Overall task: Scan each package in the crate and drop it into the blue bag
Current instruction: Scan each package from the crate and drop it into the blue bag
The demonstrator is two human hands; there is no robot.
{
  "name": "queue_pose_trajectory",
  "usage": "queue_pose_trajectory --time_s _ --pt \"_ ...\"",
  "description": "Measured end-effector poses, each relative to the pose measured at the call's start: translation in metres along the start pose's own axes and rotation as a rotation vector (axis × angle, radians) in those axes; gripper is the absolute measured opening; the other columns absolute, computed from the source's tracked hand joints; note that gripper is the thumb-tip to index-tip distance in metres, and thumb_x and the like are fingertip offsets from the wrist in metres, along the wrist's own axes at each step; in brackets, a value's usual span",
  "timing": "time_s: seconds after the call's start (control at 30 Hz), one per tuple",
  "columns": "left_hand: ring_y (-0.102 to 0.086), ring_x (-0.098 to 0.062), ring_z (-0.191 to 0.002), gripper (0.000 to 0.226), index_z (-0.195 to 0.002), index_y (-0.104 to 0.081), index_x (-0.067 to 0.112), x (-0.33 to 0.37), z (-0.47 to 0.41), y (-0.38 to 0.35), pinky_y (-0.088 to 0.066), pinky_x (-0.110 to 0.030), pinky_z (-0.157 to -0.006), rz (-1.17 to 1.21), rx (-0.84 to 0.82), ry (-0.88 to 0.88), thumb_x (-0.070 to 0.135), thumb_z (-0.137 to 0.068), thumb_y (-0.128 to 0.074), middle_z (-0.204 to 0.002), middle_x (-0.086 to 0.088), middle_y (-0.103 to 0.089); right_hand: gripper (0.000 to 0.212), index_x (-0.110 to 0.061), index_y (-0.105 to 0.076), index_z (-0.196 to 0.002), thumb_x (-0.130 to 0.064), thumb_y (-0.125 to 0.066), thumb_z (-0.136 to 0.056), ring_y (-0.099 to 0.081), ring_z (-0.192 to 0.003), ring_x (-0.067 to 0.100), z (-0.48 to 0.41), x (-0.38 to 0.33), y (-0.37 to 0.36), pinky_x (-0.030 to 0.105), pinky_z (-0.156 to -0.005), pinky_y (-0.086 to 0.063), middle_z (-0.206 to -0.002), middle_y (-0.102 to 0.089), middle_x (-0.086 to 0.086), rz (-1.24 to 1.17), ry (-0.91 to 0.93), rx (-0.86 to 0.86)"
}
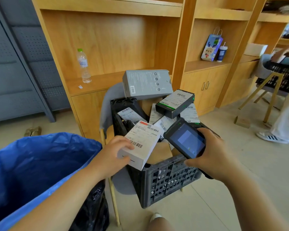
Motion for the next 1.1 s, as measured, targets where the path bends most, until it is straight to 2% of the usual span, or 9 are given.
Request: queue_pose_trajectory --time_s 0.1,0.17,0.23,0.3,0.4,0.53,0.83,0.97,1.1 --pt "-0.048 0.002 -0.106 0.018 -0.109 -0.058 0.029 -0.004 -0.004 0.008 -0.037 -0.006 -0.076 0.084 0.163 0.108 0.026 -0.091 -0.062 -0.111 0.019 -0.050 0.098 -0.026 -0.036 -0.131 -0.044 -0.085 -0.047 -0.053 -0.083 0.021 0.004 -0.002 0.000 0.043 -0.071 -0.053 -0.096 -0.044 -0.007 0.001 0.008 0.003" --pt "-0.050 -0.004 -0.101 0.029 -0.117 -0.054 0.025 -0.010 -0.006 0.010 -0.038 -0.012 -0.075 0.069 0.239 0.205 0.032 -0.090 -0.063 -0.115 0.010 -0.048 0.098 -0.027 -0.035 -0.131 -0.044 -0.085 -0.048 -0.053 -0.083 0.020 0.006 -0.002 0.001 0.042 -0.070 -0.053 -0.096 -0.045 -0.007 0.002 0.011 0.003" --pt "-0.054 -0.012 -0.100 0.041 -0.124 -0.049 0.022 -0.022 -0.006 0.007 -0.047 -0.025 -0.079 0.147 0.210 0.380 0.036 -0.088 -0.064 -0.118 0.004 -0.049 0.097 -0.028 -0.035 -0.131 -0.044 -0.084 -0.049 -0.052 -0.083 0.019 0.009 -0.002 0.001 0.040 -0.070 -0.052 -0.097 -0.046 -0.007 0.009 0.019 0.002" --pt "-0.062 -0.020 -0.092 0.035 -0.118 -0.048 0.023 -0.032 -0.002 -0.002 -0.056 -0.035 -0.075 0.288 0.100 0.565 0.039 -0.090 -0.061 -0.106 0.003 -0.056 0.096 -0.028 -0.035 -0.130 -0.045 -0.084 -0.050 -0.051 -0.084 0.018 0.011 -0.002 0.000 0.039 -0.071 -0.052 -0.099 -0.047 -0.007 0.021 0.028 -0.011" --pt "-0.071 -0.028 -0.079 0.027 -0.112 -0.048 0.023 -0.042 0.008 -0.010 -0.059 -0.036 -0.061 0.557 0.012 0.720 0.033 -0.091 -0.062 -0.098 -0.001 -0.059 0.092 -0.029 -0.036 -0.127 -0.044 -0.084 -0.050 -0.053 -0.083 0.018 0.014 -0.002 -0.003 0.041 -0.070 -0.053 -0.098 -0.049 -0.008 0.011 0.025 -0.032" --pt "-0.069 -0.025 -0.075 0.035 -0.113 -0.058 0.006 -0.046 0.016 -0.014 -0.058 -0.033 -0.059 0.756 -0.004 0.738 0.023 -0.085 -0.070 -0.106 -0.018 -0.066 0.092 -0.030 -0.035 -0.125 -0.044 -0.085 -0.050 -0.052 -0.084 0.017 0.017 -0.008 -0.009 0.042 -0.072 -0.053 -0.096 -0.046 -0.010 0.009 0.039 -0.049" --pt "-0.070 -0.028 -0.075 0.028 -0.106 -0.062 0.004 -0.055 0.036 0.002 -0.060 -0.036 -0.061 0.958 0.042 0.762 0.010 -0.080 -0.072 -0.106 -0.021 -0.064 0.094 -0.032 -0.033 -0.129 -0.050 -0.081 -0.050 -0.050 -0.082 0.014 0.021 -0.029 -0.019 0.032 -0.064 -0.048 -0.094 -0.041 -0.016 0.110 0.102 -0.093" --pt "-0.070 -0.030 -0.092 0.026 -0.109 -0.064 0.001 -0.062 0.043 0.026 -0.061 -0.031 -0.066 0.937 0.182 0.677 0.008 -0.084 -0.068 -0.105 -0.021 -0.070 0.094 -0.031 -0.033 -0.130 -0.051 -0.080 -0.052 -0.051 -0.086 0.014 0.021 -0.048 -0.026 0.034 -0.067 -0.049 -0.100 -0.044 -0.013 0.126 0.150 -0.123" --pt "-0.070 -0.027 -0.088 0.021 -0.102 -0.066 0.017 -0.065 0.049 0.058 -0.059 -0.033 -0.071 0.737 0.426 0.553 0.015 -0.083 -0.073 -0.097 -0.010 -0.071 0.096 -0.029 -0.031 -0.133 -0.050 -0.080 -0.053 -0.052 -0.094 0.016 0.021 -0.067 -0.032 0.037 -0.074 -0.051 -0.112 -0.049 -0.008 0.141 0.218 -0.168"
Point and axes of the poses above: each hand's wrist, its own z-axis away from the middle knuckle, its own y-axis out of the back of the hand, x = y × z, the point moved 7 cm from there along -z, towards the middle knuckle
